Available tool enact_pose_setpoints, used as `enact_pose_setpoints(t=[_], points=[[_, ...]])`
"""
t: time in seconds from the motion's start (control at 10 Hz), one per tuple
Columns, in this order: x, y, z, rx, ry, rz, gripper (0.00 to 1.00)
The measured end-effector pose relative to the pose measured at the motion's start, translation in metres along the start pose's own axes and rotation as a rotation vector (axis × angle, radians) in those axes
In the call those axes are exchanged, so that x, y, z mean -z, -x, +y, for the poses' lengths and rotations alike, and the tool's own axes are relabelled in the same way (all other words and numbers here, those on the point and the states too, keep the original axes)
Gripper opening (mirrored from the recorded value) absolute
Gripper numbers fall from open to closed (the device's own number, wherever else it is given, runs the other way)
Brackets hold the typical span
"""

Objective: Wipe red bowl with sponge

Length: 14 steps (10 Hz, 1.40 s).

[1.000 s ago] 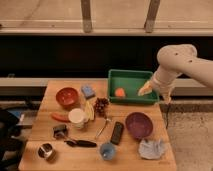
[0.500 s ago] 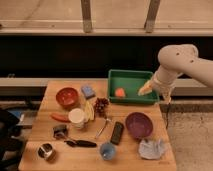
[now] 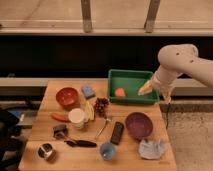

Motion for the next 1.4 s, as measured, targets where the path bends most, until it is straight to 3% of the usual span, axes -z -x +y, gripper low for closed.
enact_pose_setpoints(t=[0.3,0.5,0.7,0.8,1.1,1.4], points=[[-0.001,0.015,0.044,0.126,-0.028,-0.027,0.8],[-0.007,0.017,0.102,0.269,-0.05,-0.047,0.8],[-0.011,0.014,0.143,0.389,-0.066,-0.054,0.8],[-0.013,0.01,0.174,0.469,-0.067,-0.06,0.8],[-0.014,0.001,0.24,0.606,-0.034,-0.078,0.8],[-0.014,0.002,0.237,0.604,-0.038,-0.078,0.8]])
